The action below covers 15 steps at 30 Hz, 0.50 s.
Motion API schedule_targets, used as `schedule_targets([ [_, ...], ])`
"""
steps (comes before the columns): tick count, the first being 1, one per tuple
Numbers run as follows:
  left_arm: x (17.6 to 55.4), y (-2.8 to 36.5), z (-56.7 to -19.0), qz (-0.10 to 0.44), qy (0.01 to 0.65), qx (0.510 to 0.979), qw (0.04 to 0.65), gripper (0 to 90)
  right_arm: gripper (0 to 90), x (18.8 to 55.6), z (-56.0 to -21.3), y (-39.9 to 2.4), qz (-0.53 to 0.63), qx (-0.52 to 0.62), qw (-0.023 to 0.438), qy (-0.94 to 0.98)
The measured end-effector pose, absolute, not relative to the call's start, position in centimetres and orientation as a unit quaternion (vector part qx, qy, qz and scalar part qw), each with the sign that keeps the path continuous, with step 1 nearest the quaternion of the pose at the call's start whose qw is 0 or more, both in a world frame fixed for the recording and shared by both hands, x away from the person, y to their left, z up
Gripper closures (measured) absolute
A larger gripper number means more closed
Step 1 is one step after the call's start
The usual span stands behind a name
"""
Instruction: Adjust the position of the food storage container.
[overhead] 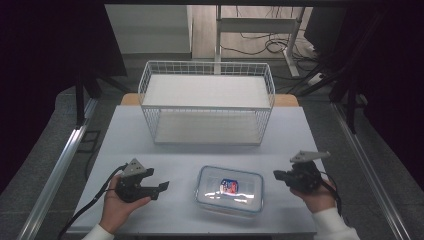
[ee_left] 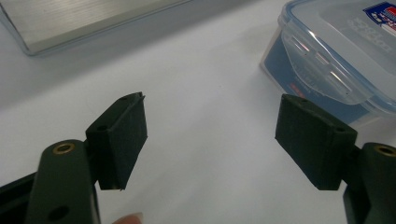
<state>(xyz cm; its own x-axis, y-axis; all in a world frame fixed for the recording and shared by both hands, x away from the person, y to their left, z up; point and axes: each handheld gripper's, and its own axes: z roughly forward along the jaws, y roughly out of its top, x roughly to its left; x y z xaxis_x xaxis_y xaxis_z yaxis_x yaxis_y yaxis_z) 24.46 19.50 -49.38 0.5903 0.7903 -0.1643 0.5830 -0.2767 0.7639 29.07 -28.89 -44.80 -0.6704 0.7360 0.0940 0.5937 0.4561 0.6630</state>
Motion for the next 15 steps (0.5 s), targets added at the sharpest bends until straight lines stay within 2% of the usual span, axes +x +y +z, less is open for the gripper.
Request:
schedule_targets([
  [1, 24.5, 19.5, -49.4, 0.125, 0.435, 0.789, 0.415, 25.0, 89.1, 29.1, -44.8, -28.9, 0.343, 0.393, 0.104, 0.847],
  [4, 24.6, 19.4, -49.4, 0.117, 0.438, 0.786, 0.42, 25.1, 89.0, 26.9, -46.9, -28.4, 0.324, 0.387, 0.066, 0.86],
  [15, 24.6, 19.4, -49.5, 0.115, 0.439, 0.79, 0.412, 25.1, 88.9, 26.6, -47.5, -26.1, 0.295, 0.366, 0.055, 0.881],
])
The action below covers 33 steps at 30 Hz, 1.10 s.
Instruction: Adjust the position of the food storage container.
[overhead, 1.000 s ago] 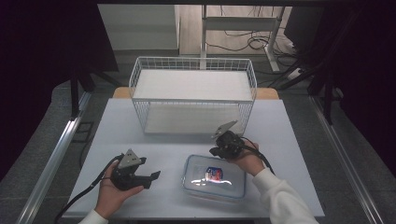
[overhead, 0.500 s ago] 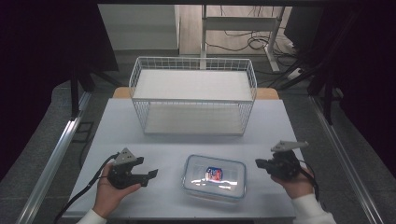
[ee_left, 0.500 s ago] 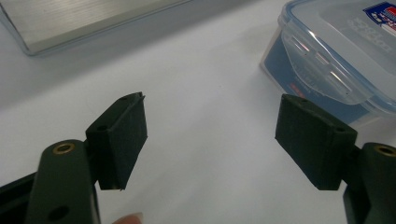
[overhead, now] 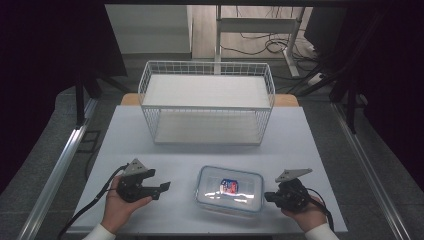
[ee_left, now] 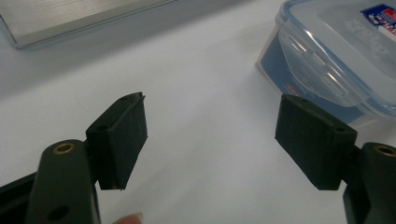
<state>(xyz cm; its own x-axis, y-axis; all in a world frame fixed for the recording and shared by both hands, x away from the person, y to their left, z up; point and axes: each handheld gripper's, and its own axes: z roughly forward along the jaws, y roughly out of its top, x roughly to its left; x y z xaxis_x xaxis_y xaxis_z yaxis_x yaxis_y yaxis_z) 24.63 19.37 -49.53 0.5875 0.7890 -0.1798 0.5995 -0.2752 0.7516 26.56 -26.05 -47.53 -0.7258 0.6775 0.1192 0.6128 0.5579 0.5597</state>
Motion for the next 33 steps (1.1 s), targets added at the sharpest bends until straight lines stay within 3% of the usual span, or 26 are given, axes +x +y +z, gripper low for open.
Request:
schedule_targets([
  [21, 24.6, 20.0, -49.1, 0.123, 0.449, 0.779, 0.42, 24.9, 88.9, 30.5, -48.1, -19.1, 0.302, 0.32, 0.06, 0.896],
  [33, 24.3, 20.1, -49.0, 0.112, 0.449, 0.776, 0.429, 25.0, 88.9, 28.4, -46.4, -22.6, 0.371, 0.349, 0.092, 0.856],
])
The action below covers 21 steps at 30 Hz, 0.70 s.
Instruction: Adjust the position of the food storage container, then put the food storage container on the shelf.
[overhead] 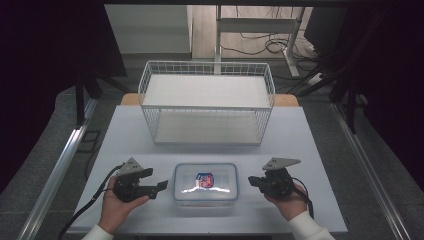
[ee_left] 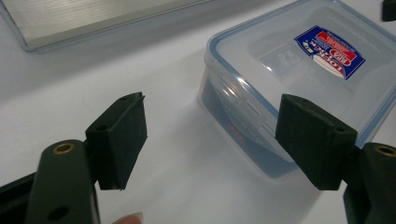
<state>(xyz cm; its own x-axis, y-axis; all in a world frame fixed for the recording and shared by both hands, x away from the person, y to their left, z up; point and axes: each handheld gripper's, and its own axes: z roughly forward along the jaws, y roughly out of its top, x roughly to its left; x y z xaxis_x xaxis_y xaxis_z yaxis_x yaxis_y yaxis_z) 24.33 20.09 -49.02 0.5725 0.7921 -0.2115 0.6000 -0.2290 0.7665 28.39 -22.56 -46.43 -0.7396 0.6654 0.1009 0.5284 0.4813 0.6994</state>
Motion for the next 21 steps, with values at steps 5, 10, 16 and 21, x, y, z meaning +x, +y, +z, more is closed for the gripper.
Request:
schedule_targets([
  [5, 24.37, 20.03, -49.05, 0.111, 0.447, 0.776, 0.43, 25.0, 87.2, 27.9, -46.23, -23.21, 0.387, 0.352, 0.086, 0.848],
  [10, 24.46, 20.1, -49.1, 0.115, 0.447, 0.778, 0.426, 25.0, 44.9, 28.08, -46.27, -23.38, 0.431, 0.357, 0.078, 0.825],
  [16, 24.26, 20.12, -48.99, 0.109, 0.441, 0.781, 0.429, 25.5, 29.3, 28.13, -45.82, -23.42, 0.466, 0.357, 0.068, 0.807],
  [21, 23.97, 20.1, -48.93, 0.103, 0.441, 0.781, 0.43, 23.9, 23.4, 28.08, -45.75, -23.35, 0.475, 0.358, 0.063, 0.802],
])
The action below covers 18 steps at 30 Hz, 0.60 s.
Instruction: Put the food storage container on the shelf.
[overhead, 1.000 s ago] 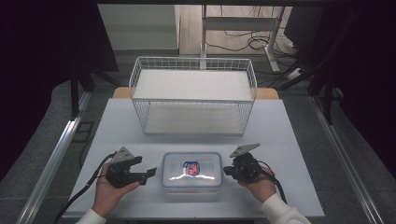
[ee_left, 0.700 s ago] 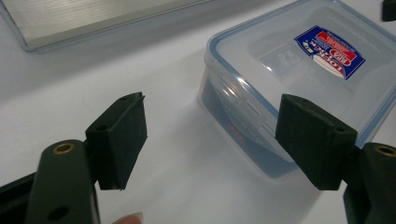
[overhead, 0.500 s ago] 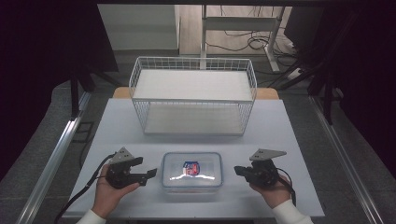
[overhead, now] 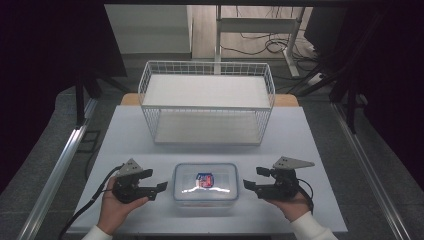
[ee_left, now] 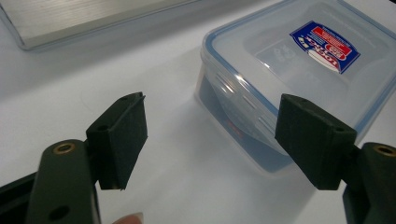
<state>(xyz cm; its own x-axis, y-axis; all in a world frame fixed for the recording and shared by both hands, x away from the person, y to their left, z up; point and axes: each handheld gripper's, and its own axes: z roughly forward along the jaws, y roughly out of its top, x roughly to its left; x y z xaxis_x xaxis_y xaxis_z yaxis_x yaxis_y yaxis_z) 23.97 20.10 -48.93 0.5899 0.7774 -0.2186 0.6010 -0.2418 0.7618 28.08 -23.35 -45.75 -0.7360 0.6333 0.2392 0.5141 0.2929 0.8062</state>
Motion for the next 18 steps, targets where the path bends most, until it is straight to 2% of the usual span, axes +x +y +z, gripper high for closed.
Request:
schedule_targets([
  [7, 24.03, 20.14, -48.76, 0.061, 0.451, 0.772, 0.444, 19.5, 17.3, 28.21, -46.03, -22.75, 0.475, 0.368, 0.024, 0.799],
  [18, 23.69, 19.55, -49.21, 0.006, 0.464, 0.761, 0.454, 14.7, 17.4, 28.11, -46.65, -22.36, 0.477, 0.374, -0.003, 0.795],
])
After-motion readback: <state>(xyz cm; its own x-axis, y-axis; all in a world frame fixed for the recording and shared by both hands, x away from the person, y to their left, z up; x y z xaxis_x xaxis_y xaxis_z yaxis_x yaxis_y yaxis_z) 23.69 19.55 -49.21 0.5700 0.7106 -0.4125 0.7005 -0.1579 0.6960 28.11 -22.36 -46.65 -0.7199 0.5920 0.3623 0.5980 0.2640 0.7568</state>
